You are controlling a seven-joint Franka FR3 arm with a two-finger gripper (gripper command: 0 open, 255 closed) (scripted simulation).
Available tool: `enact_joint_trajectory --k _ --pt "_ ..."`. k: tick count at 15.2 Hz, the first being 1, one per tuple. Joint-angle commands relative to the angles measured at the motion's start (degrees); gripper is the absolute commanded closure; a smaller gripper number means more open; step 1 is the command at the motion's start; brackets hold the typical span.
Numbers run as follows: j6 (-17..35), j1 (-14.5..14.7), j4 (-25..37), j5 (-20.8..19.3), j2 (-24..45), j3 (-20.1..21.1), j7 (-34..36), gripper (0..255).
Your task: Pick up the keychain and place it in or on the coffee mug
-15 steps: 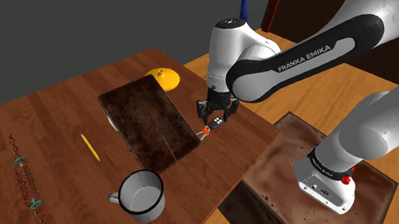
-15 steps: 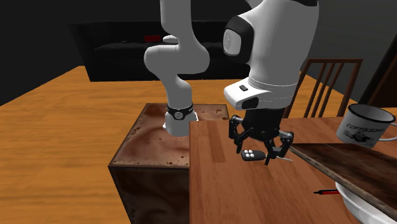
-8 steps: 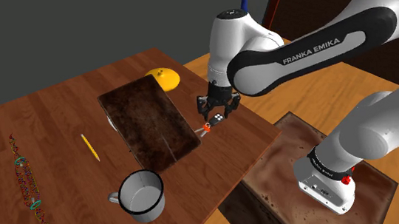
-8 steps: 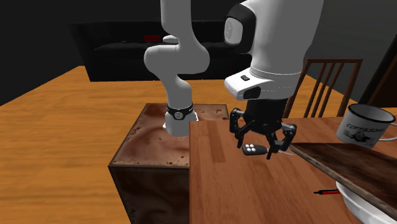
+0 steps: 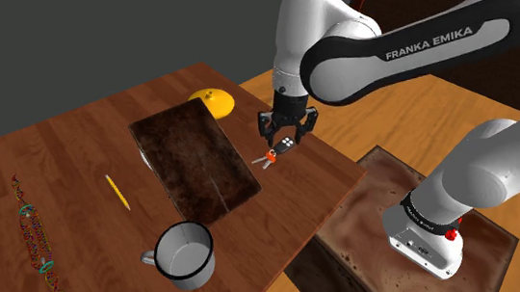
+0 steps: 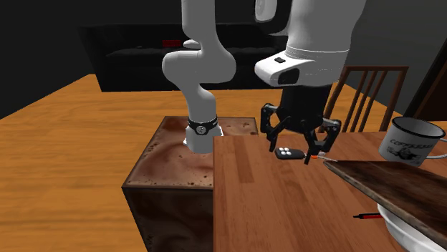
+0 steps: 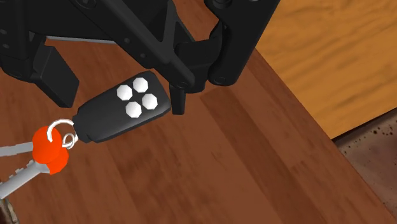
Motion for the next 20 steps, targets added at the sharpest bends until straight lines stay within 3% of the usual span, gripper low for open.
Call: enact_joint_trajectory --k 1,20 --pt "-1.8 0.0 1.1 -0.1 -0.6 -0.4 -0.1 255" --pt "-17.1 -0.2 12.3 -0.7 -4.9 -3.5 -0.4 255"
